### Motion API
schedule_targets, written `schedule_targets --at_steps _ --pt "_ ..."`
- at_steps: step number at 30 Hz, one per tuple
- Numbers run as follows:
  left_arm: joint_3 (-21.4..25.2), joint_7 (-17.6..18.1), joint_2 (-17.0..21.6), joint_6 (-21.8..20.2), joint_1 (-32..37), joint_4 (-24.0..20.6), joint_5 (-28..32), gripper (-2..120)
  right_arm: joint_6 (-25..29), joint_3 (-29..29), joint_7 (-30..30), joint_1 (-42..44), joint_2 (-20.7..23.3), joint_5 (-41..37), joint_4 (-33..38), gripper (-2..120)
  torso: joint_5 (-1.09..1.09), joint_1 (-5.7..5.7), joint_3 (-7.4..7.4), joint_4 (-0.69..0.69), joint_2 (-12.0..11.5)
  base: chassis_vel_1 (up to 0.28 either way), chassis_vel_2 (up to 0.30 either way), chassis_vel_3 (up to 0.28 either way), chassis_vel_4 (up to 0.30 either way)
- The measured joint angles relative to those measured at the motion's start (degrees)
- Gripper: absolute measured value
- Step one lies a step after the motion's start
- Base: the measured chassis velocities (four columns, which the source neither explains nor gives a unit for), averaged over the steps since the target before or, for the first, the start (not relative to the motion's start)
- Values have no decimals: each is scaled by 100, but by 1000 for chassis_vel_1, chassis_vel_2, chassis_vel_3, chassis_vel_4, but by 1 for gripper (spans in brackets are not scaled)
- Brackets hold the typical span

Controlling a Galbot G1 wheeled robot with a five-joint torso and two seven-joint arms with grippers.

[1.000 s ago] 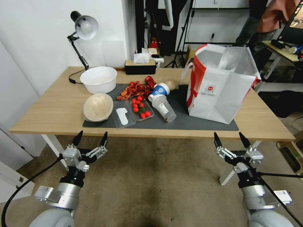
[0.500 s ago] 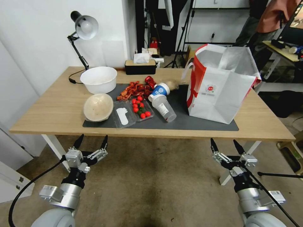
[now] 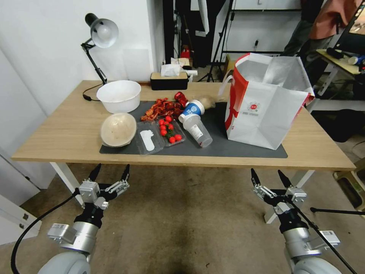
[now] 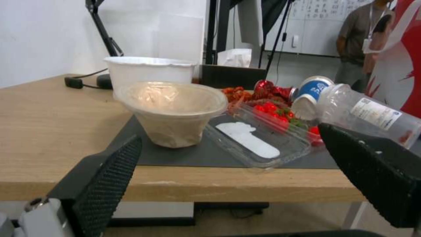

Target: Pick up the food delivery bag from the floor and place it on the table.

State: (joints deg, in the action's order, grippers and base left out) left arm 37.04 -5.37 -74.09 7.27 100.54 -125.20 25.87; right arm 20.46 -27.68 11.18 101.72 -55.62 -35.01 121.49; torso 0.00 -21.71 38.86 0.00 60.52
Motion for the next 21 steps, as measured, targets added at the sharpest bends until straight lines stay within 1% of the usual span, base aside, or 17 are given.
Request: schedule_targets --at_steps 21 --pt "1 4 0 0 1 0 3 100 2 -2 3 -3 6 3 2 100 0 0 0 0 0 0 0 0 0"
